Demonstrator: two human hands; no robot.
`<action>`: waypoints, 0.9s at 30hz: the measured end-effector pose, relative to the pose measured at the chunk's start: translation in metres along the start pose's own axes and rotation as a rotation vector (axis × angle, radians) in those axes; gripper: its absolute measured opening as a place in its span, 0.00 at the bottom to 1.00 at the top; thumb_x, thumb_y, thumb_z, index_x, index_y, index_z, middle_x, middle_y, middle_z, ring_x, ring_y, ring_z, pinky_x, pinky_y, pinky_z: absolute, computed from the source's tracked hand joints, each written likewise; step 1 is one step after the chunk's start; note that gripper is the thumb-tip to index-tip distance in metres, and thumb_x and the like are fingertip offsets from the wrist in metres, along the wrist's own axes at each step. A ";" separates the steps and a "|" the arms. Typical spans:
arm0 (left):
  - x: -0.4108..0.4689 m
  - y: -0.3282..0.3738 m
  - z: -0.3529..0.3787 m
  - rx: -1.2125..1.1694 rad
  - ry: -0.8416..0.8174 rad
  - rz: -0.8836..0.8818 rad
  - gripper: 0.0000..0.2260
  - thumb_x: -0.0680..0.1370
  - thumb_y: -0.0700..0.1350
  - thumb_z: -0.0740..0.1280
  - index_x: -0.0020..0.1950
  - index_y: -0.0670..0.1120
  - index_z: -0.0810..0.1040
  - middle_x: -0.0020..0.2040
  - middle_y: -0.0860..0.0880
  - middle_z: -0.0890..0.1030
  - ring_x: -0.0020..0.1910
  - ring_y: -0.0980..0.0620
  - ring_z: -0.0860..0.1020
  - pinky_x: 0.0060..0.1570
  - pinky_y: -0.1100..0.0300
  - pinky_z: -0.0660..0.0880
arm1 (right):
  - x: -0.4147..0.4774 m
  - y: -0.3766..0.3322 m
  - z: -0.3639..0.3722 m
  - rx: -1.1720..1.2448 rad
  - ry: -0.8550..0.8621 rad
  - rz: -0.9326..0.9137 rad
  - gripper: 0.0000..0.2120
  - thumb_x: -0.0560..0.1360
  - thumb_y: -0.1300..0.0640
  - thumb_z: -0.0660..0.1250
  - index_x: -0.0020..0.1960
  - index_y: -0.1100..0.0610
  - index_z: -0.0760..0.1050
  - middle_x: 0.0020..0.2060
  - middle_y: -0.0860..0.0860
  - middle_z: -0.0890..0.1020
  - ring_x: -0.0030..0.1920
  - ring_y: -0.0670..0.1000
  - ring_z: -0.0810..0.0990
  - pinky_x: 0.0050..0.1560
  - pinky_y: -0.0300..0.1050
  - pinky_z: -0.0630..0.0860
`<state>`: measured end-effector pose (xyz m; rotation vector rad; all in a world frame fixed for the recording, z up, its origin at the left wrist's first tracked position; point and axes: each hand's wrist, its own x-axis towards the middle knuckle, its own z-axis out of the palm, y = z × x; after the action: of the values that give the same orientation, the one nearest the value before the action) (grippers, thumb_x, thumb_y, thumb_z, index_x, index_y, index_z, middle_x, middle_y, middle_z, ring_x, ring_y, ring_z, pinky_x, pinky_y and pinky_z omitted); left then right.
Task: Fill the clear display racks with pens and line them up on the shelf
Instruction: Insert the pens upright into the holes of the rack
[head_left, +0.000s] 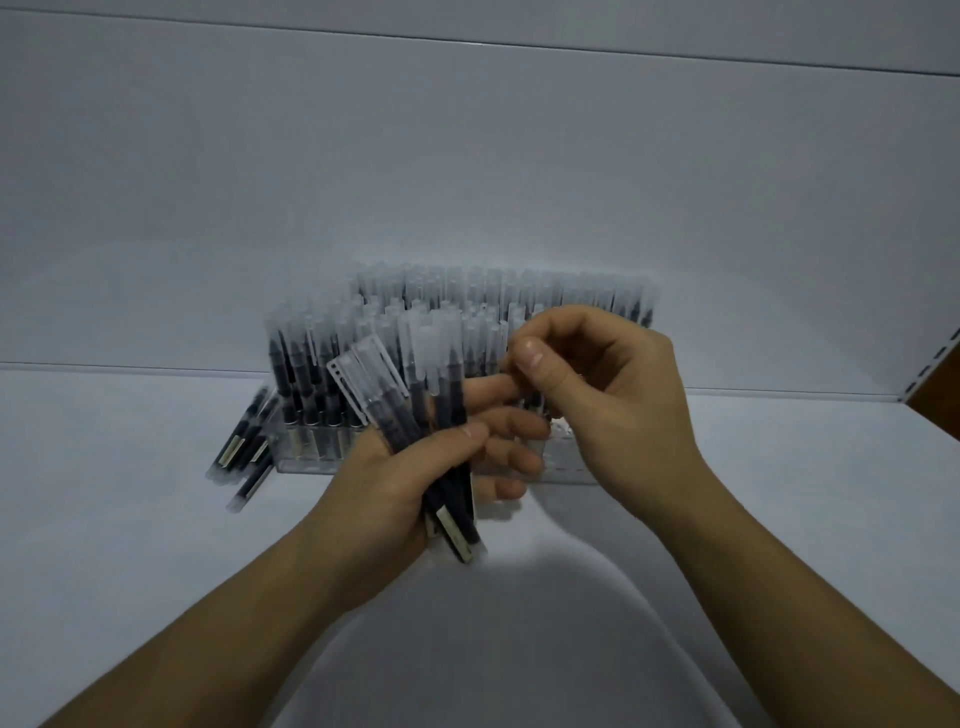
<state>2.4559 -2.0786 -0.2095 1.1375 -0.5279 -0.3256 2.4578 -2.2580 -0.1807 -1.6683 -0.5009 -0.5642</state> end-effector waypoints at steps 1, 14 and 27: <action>0.001 0.000 -0.001 0.009 0.002 0.005 0.17 0.79 0.40 0.62 0.65 0.44 0.80 0.55 0.37 0.83 0.49 0.40 0.83 0.50 0.50 0.81 | 0.001 0.000 -0.003 0.012 0.024 0.006 0.04 0.77 0.60 0.72 0.50 0.61 0.82 0.42 0.54 0.85 0.43 0.53 0.84 0.44 0.44 0.80; 0.000 -0.005 -0.002 0.125 -0.005 0.024 0.16 0.80 0.41 0.60 0.66 0.42 0.79 0.57 0.42 0.85 0.57 0.42 0.83 0.57 0.50 0.80 | 0.006 -0.005 -0.009 0.069 0.131 0.023 0.10 0.76 0.66 0.73 0.56 0.59 0.83 0.42 0.57 0.85 0.41 0.50 0.83 0.44 0.41 0.80; 0.002 -0.022 -0.017 1.535 -0.086 0.319 0.29 0.73 0.35 0.66 0.73 0.49 0.71 0.68 0.54 0.71 0.67 0.52 0.69 0.64 0.49 0.69 | 0.018 0.003 -0.041 -0.109 0.504 -0.027 0.09 0.78 0.62 0.71 0.58 0.55 0.81 0.46 0.56 0.86 0.47 0.56 0.85 0.49 0.63 0.82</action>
<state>2.4669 -2.0748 -0.2345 2.4592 -1.0724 0.4349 2.4697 -2.2987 -0.1662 -1.5464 -0.1258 -1.0102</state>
